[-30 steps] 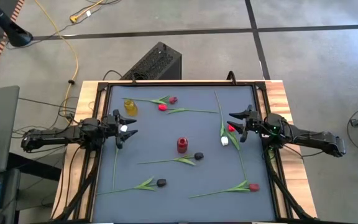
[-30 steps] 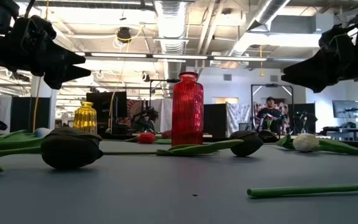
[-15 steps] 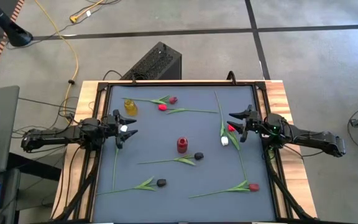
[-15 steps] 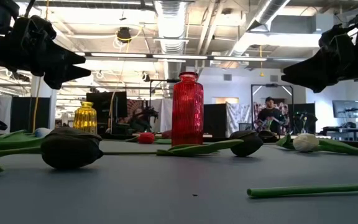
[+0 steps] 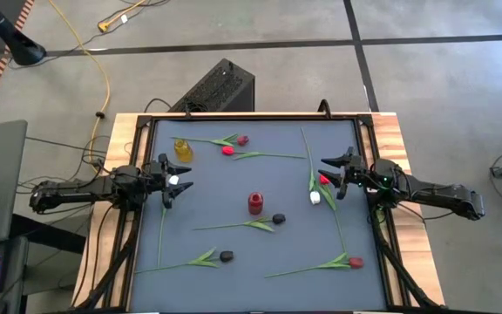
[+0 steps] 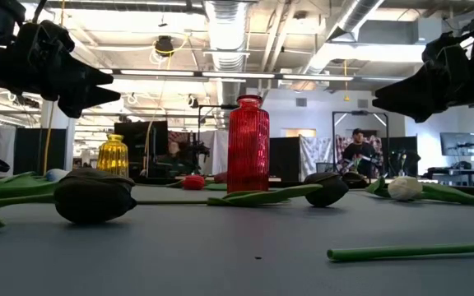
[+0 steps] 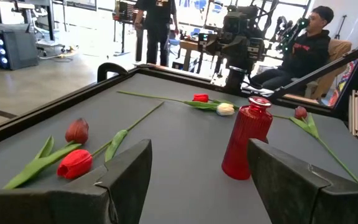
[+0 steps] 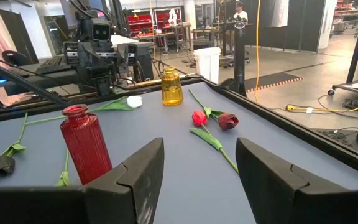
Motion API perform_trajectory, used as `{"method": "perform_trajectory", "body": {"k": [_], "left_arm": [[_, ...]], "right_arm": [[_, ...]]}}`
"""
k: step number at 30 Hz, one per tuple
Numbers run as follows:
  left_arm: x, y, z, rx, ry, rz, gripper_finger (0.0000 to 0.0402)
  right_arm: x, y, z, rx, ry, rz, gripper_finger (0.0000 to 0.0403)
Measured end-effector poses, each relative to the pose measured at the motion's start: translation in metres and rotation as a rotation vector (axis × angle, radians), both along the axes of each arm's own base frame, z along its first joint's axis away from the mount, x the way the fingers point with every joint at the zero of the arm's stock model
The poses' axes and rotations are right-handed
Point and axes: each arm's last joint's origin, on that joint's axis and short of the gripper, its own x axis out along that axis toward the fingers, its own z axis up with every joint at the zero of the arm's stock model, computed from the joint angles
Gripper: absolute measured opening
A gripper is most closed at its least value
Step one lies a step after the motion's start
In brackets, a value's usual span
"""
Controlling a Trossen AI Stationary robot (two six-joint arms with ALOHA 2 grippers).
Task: Sort flowers into vase by color
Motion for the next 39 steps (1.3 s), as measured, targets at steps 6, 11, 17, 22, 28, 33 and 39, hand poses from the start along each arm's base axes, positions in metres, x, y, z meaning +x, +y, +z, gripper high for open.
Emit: {"method": "perform_trajectory", "body": {"k": [6,11,17,22,28,33,39], "left_arm": [[0.0,0.0,0.0,0.004,0.0,0.002,0.0251],[0.0,0.001,0.002,-0.007,-0.027,0.047,0.0251],[0.0,0.002,0.002,-0.162,-0.06,0.066,0.0251],[-0.001,0.004,0.002,-0.209,-0.088,0.152,0.0251],[-0.002,0.007,0.007,-0.237,-0.162,0.247,0.0251],[-0.002,0.006,0.012,-0.206,-0.201,0.225,0.0251],[-0.002,0.004,0.024,-0.117,-0.288,0.143,0.0251]], "right_arm": [[0.0,0.0,0.0,0.0,0.0,0.0,0.0225],[0.0,0.0,0.0,0.0,0.0,0.0,0.0225],[0.0,0.0,0.0,0.0,0.0,0.0,0.0225],[0.0,0.0,0.0,0.0,-0.001,0.0,0.0225],[0.0,0.0,0.0,0.0,-0.001,0.0,0.0225],[0.0,0.0,0.005,-0.025,-0.049,-0.005,0.0225],[0.0,0.0,0.009,0.078,-0.109,-0.004,0.0225]]}}
